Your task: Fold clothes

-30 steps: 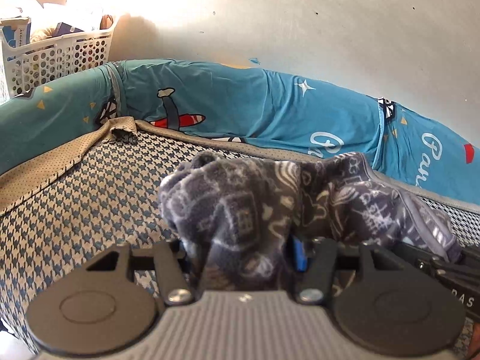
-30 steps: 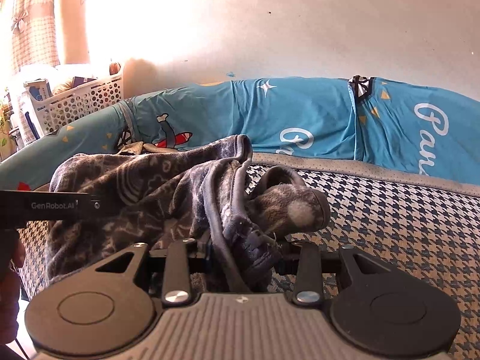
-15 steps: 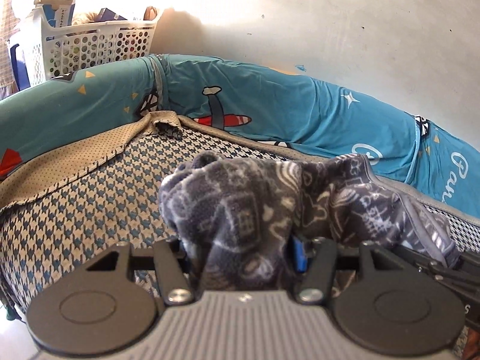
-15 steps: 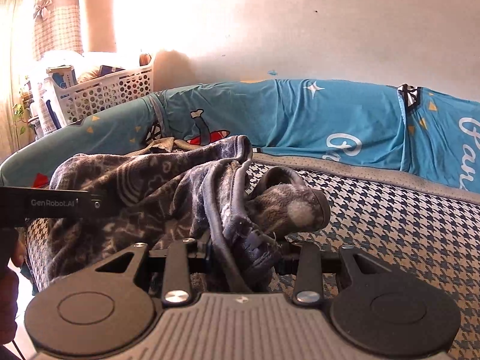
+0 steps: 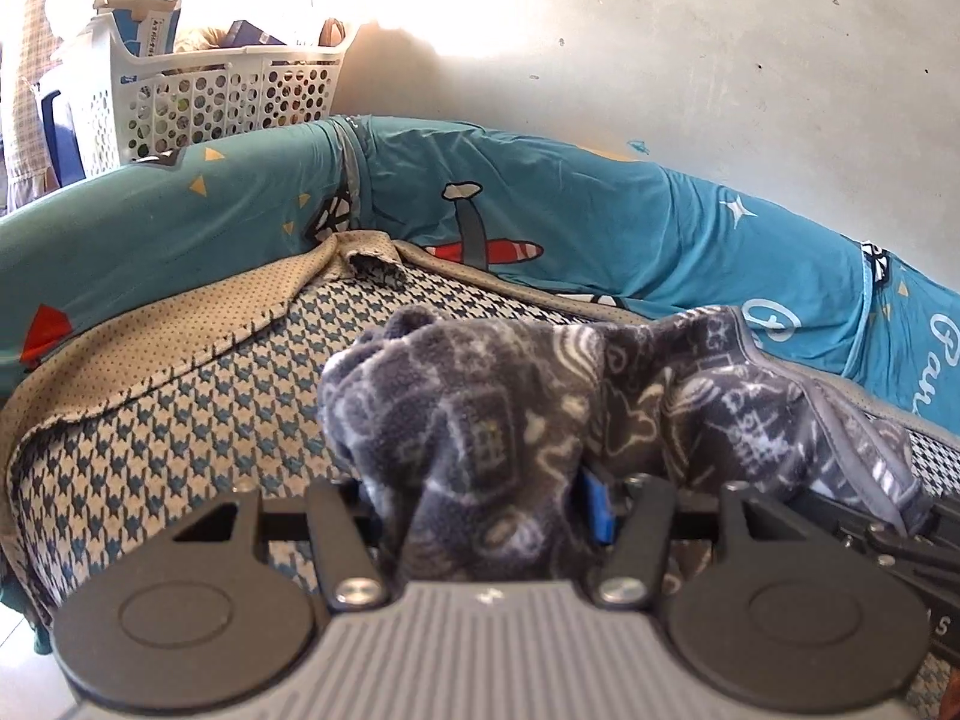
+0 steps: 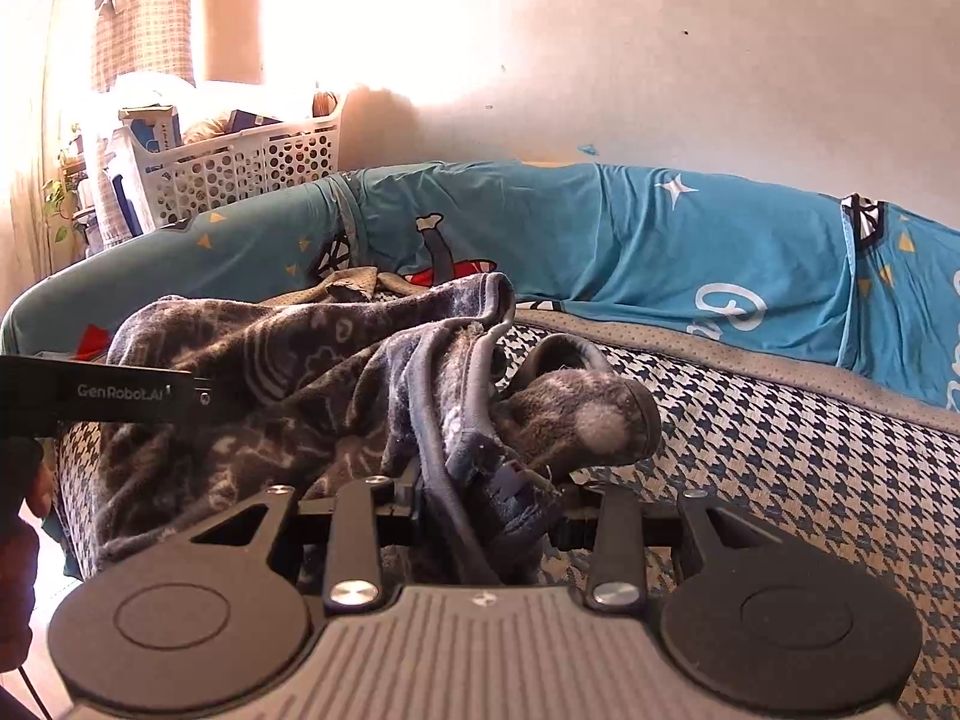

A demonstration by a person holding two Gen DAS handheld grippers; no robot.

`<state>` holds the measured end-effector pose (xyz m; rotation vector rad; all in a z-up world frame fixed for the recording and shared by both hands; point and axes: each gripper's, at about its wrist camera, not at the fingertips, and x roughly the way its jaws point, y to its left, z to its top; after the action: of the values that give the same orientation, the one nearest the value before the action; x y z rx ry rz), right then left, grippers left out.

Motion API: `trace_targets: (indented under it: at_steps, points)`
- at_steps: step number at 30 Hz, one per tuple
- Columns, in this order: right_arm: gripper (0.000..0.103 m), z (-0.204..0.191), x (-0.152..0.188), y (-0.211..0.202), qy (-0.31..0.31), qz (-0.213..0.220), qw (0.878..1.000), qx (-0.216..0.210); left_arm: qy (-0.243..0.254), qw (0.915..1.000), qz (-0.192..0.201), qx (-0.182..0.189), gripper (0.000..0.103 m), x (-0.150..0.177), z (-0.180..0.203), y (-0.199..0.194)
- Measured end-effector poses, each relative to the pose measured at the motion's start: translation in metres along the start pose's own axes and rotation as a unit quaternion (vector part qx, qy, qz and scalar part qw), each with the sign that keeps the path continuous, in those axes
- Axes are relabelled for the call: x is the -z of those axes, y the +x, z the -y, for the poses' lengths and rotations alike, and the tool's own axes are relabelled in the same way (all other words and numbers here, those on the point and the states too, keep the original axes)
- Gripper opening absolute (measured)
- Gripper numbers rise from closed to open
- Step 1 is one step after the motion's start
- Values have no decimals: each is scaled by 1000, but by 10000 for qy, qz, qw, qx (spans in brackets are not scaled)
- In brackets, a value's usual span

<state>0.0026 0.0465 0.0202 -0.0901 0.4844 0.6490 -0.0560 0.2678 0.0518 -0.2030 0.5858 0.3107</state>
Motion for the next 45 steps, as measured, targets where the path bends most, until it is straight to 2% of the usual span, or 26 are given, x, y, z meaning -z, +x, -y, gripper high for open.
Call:
trace_targets:
  at_steps: [6, 11, 17, 25, 33, 36, 39, 41, 42, 45]
  points:
    - [36, -33, -21, 29, -118, 114, 9997, -193, -145, 9991, 217, -346, 54, -15, -33, 6]
    - [36, -62, -41, 56, -124, 223, 9988, -420, -73, 9966, 519, -640, 55, -33, -66, 12]
    - [36, -94, -55, 92, -65, 268, 9975, -644, -103, 9933, 649, -953, 55, -56, -106, 25]
    - [36, -122, -65, 140, -33, 188, 9966, -796, -133, 9912, 607, -1171, 55, -68, -144, 53]
    - [36, -136, -64, 180, -1, 16, 9960, -890, -296, 9899, 454, -1307, 55, -65, -171, 79]
    - [38, -136, -57, 194, 28, -86, 9966, -815, -261, 9893, 345, -1393, 60, -61, -176, 92]
    - [46, -133, -52, 204, 28, -186, 9976, -662, -263, 9877, 234, -1527, 68, -59, -181, 103]
    - [51, -128, -52, 206, 93, -274, 9977, -606, -543, 9859, 185, -1569, 81, -60, -190, 103]
    - [52, -124, -52, 205, 153, -284, 9975, -624, -687, 9848, 162, -1589, 83, -61, -195, 102]
    - [54, -114, -54, 194, 261, -198, 9977, -588, -1374, 9814, 425, -1272, 89, -67, -215, 82]
